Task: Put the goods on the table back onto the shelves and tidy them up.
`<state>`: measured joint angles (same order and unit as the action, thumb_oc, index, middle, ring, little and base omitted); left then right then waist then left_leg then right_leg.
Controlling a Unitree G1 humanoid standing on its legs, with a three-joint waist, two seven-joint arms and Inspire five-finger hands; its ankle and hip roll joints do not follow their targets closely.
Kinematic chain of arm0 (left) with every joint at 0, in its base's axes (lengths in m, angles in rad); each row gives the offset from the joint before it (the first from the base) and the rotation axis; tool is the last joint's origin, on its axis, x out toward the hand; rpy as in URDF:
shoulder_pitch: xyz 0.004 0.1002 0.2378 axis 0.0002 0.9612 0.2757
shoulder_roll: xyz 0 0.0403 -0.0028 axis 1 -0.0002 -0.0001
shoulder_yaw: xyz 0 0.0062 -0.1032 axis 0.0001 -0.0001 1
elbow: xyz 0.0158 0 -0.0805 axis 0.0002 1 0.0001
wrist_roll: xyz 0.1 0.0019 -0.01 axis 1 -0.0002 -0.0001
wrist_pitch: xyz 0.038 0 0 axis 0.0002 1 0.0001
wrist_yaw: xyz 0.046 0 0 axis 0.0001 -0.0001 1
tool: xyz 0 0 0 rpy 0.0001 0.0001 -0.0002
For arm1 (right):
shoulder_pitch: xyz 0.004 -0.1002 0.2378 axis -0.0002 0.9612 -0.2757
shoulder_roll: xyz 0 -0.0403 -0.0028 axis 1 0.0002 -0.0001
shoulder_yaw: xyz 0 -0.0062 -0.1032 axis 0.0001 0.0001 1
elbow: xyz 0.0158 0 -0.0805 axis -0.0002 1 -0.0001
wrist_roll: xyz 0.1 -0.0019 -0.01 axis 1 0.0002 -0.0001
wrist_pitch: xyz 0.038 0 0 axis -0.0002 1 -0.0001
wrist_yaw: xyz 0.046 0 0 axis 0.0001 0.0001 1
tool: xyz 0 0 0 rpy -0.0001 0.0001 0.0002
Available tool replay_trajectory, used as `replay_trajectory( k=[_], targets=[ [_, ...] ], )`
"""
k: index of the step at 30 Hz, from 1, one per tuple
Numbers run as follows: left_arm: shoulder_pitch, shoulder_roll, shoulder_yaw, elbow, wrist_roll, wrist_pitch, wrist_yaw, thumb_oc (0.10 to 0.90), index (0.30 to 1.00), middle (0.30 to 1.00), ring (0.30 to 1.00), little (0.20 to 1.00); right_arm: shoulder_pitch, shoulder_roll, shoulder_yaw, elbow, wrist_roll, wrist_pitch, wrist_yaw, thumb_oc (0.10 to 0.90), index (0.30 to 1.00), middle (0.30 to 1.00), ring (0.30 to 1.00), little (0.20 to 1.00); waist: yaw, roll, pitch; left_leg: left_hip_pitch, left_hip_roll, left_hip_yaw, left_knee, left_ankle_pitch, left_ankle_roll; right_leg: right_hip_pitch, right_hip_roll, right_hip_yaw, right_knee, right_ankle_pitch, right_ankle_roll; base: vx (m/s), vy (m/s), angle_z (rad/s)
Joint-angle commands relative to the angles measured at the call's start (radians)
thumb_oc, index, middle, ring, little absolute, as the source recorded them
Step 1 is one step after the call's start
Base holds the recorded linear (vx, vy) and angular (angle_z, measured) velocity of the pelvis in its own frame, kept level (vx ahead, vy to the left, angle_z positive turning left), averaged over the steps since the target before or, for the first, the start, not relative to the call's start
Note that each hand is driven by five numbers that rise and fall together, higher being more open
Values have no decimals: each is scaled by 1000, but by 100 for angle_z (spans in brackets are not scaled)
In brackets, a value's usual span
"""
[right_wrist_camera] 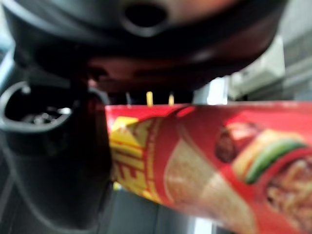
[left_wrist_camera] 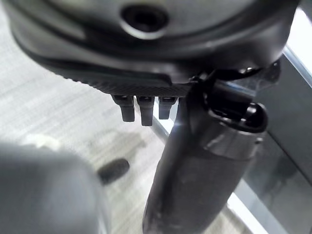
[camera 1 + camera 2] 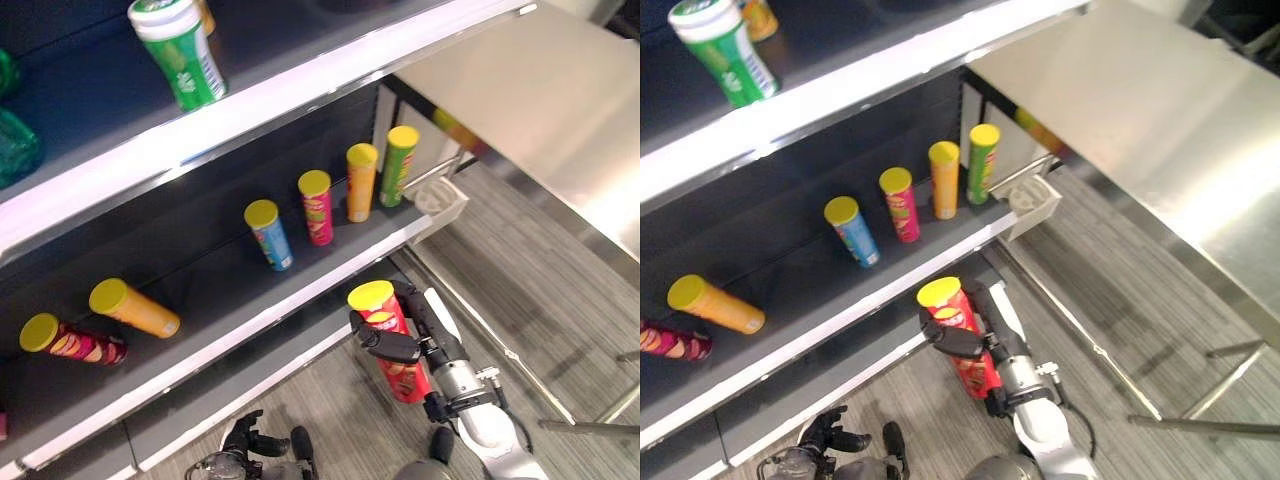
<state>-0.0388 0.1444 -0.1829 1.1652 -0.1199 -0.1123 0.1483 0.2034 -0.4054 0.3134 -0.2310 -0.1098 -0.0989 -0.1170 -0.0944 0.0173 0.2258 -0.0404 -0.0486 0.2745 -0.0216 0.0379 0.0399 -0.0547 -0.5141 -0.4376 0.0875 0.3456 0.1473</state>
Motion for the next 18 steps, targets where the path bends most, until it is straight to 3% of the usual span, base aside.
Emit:
replay_trajectory(
  k=[1,2,3,4,5,8,10,12,13,14,18],
  targets=[
    [23,38,30,-21,26,-31,18,800,900,900,900,900,-110,-9,-38,-161,-15,-101,-58,400,300,300,300,300,-19,-24,3,159,106,52,-66,-127,-95,-127,29,172,-75,8,97,-54,166,23],
    [28,38,28,-21,27,-30,18,800,900,900,900,900,-101,-9,-40,-157,-8,-104,-57,400,300,300,300,300,-22,-21,4,154,98,50,-66,-122,-83,-123,70,203,-53,-42,81,-101,334,18],
    [42,31,20,-15,27,-27,11,800,900,900,900,900,-78,-11,-50,-155,11,-110,-55,400,300,300,300,300,-27,-5,4,140,89,49,-66,-105,-60,-115,185,237,20,-169,33,-101,319,10],
    [47,28,18,-6,29,-24,8,800,900,900,900,900,-67,-12,-54,-158,16,-113,-52,400,300,300,300,300,-30,1,2,131,87,52,-66,-95,-52,-109,237,241,60,-222,15,-75,227,3],
    [47,28,17,-6,29,-24,8,800,900,900,900,900,-66,-13,-55,-158,16,-113,-52,400,300,300,300,300,-29,2,2,131,88,53,-66,-96,-53,-111,238,241,65,-226,14,-42,99,5],
    [61,23,8,6,41,-22,-5,800,900,900,900,900,-34,-43,-63,-170,15,-137,-47,400,300,300,300,300,-36,15,-9,107,77,48,-66,-75,-36,-110,376,267,190,-348,-26,-50,103,-2],
    [70,23,-1,-4,50,-28,-18,800,900,900,900,900,-21,-60,-56,-172,14,-149,-35,400,300,300,300,300,-39,14,-17,103,66,51,-66,-71,-29,-100,446,289,233,-391,-43,-32,50,7],
    [79,23,-7,-8,52,-31,-20,800,900,900,900,900,-21,-60,-52,-174,11,-155,-39,400,300,300,300,300,-34,5,-22,103,57,47,-66,-69,-30,-68,461,291,188,-397,-57,22,-43,15],
    [89,21,0,-13,53,-35,-17,800,900,900,900,900,-11,-62,-47,-158,23,-158,-33,400,300,300,300,300,-28,-8,-48,97,44,30,-66,-71,-34,-19,485,328,72,-388,-58,63,-99,3],
    [95,19,12,-22,36,-34,-13,800,900,900,900,900,-18,-64,-40,-137,33,-155,-32,400,300,300,300,300,-20,-7,-57,90,44,30,-66,-67,-35,-14,497,345,32,-366,-57,85,-141,3],
    [127,10,20,-37,17,-41,-13,800,900,900,900,900,-14,-74,-46,-118,78,-153,-8,400,300,300,300,300,4,-6,-74,80,35,21,-62,-55,-40,37,484,314,-95,-327,-53,3,-75,-5]
  ],
)
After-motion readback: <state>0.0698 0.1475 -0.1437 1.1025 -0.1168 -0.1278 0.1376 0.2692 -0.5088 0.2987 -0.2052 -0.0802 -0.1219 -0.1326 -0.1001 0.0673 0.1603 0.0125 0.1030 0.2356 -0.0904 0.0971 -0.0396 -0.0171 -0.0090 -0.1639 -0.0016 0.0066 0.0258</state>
